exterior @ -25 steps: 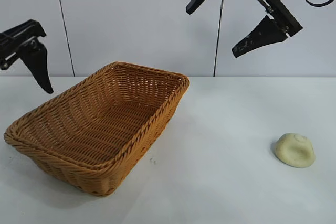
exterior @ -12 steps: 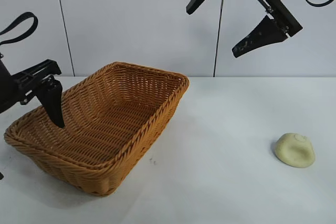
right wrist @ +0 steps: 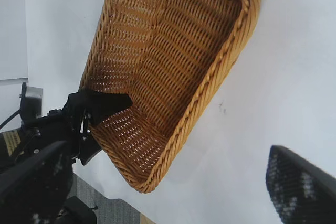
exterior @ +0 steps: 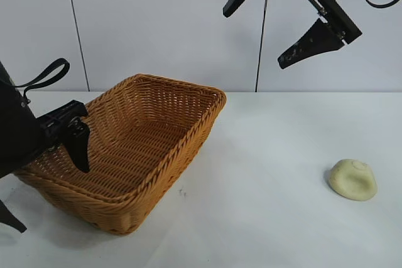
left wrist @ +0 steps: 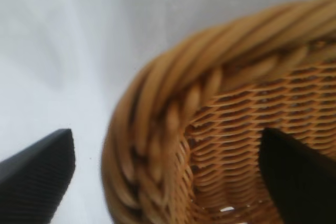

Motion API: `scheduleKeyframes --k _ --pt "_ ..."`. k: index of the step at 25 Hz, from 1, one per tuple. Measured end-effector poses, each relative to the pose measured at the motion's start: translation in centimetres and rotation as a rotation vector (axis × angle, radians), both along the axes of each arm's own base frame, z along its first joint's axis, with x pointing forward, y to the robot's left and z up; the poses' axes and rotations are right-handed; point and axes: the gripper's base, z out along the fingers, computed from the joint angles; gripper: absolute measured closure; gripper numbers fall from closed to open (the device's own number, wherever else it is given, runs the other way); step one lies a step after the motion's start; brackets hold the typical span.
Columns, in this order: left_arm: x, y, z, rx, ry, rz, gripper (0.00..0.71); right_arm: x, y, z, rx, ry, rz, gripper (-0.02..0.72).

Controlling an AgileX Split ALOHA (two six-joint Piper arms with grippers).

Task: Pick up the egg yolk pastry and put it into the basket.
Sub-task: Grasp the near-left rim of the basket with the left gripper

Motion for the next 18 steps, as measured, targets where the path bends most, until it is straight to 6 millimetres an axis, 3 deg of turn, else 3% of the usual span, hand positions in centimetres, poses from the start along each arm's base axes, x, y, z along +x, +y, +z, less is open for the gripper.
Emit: scheduleKeyframes --k 3,12,18 --pt "0.0 0.0 -0.07 0.001 0.002 0.0 0.135 0.0 0.0 0.0 0.0 0.0 0.0 0.01" --pt "-0.1 -0.02 -0.1 -0.006 0.016 0.019 0.574 0.0 0.0 0.0 0.0 0.0 0.0 0.01" --pt "0.73 0.44 0.56 -0.007 0.009 -0.01 0.584 0.0 0.0 0.0 0.0 0.0 0.0 0.01"
